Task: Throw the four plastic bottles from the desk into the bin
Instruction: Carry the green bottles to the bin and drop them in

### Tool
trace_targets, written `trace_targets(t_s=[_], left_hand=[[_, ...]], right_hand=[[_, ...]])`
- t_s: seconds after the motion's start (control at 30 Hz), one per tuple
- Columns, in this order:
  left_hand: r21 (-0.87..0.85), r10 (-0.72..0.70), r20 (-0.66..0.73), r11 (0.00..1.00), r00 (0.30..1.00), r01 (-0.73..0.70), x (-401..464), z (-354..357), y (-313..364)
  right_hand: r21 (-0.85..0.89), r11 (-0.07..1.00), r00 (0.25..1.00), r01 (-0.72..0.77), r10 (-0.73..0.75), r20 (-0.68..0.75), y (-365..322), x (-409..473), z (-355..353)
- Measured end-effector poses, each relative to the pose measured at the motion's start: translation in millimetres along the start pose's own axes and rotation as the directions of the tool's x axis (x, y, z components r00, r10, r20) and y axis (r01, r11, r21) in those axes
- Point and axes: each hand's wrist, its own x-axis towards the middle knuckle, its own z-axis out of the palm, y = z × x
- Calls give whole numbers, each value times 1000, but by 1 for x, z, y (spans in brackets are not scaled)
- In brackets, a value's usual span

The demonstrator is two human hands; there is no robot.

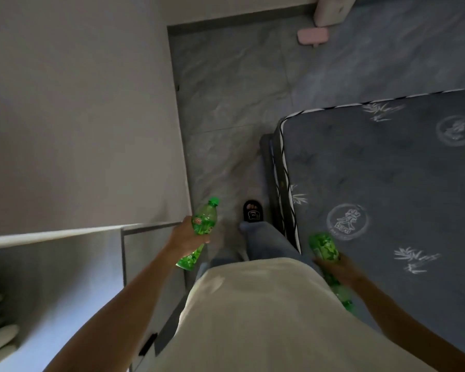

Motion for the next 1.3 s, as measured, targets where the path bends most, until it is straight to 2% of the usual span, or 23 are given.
trace_targets(t_s=[0.17, 0.3, 0.43, 0.6, 0.77, 1.07, 1.3], left_hand=[[-32, -94, -43, 995, 995, 93, 13, -23, 8], [-85, -196, -81, 978, 977, 189, 21, -41, 1], [-83, -291, -56, 955, 955, 286, 41, -61, 1], [-89, -295, 6, 952, 955, 294, 93, -109, 29], [-91, -198, 48, 975, 979, 202, 157, -178, 97], [-11, 141, 61, 990, 988, -141, 272, -268, 274], [162, 208, 129, 960, 969, -228, 339, -294, 399]], right_hand=[[-169, 976, 990, 140, -141, 6, -112, 35, -44], [-115, 965, 971, 238, -236, 25, -209, 61, -62], [-111, 941, 947, 320, -318, 31, -293, 85, -71], [-174, 926, 941, 335, -339, 12, -367, 106, -78], [-187, 958, 974, 219, -225, -11, -391, 116, -81], [30, 999, 998, -29, 31, -49, -378, 138, -92], [241, 967, 995, -82, 93, -34, -406, 175, -126]])
